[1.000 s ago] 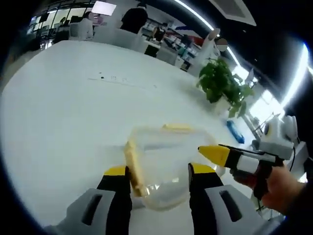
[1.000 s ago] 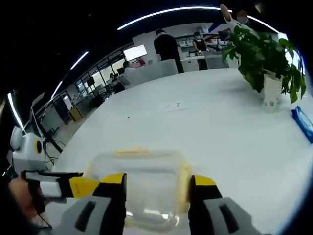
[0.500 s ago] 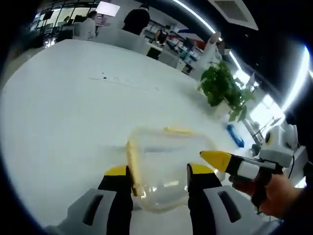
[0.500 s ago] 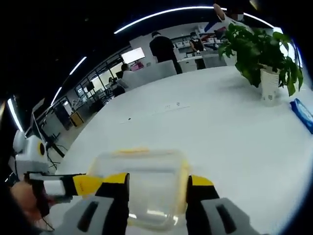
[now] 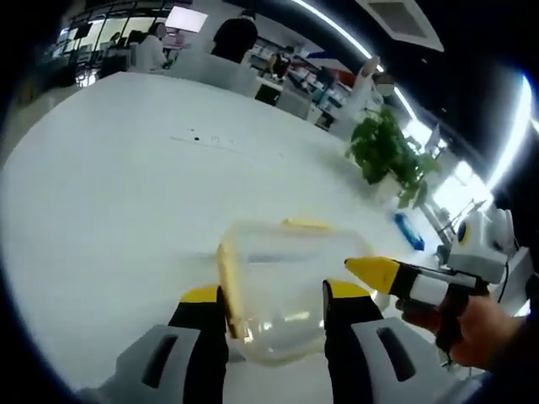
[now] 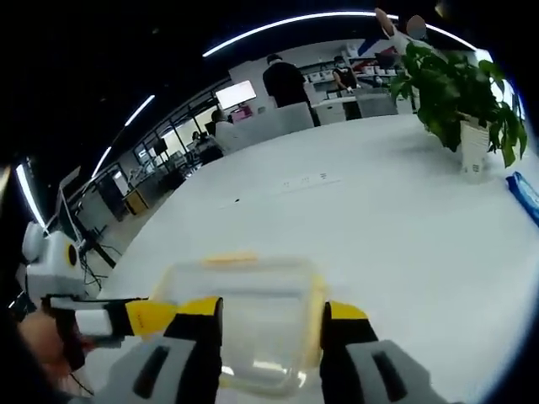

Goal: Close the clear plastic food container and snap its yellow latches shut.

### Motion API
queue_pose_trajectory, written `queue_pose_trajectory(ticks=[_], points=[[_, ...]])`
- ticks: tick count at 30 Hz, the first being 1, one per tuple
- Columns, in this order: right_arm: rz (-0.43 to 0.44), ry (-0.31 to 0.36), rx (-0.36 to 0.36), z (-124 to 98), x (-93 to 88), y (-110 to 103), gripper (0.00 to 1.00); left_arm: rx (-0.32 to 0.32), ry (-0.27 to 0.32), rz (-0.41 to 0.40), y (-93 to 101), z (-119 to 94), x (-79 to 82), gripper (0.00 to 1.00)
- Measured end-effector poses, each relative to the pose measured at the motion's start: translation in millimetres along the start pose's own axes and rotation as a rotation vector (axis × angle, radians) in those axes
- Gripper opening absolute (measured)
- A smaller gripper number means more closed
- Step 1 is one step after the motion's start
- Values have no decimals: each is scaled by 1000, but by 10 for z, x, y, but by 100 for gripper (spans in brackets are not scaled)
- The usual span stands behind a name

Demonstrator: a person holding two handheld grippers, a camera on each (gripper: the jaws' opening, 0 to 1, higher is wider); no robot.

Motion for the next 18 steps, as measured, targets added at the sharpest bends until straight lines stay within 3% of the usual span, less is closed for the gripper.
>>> queue_pose_trajectory(ticks=[12,18], points=[[-5,-19,19,104,-104,-307,44,9,-9,-5,-282,-219,1,44],[-22,-31,43,191,-193,-567,44,19,-10,-6,-526,-403,-10,44]])
Point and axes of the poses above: the point that each gripper's makers call its tool centre point, and the gripper's own axes: z roughly forward along the fingers, y roughly to its right, x roughly out of its top, the point moved 9 cm from there along -z, roughly backward along the fingers, and after that the axes turned 6 degrees about z, right-handed, at the moved point
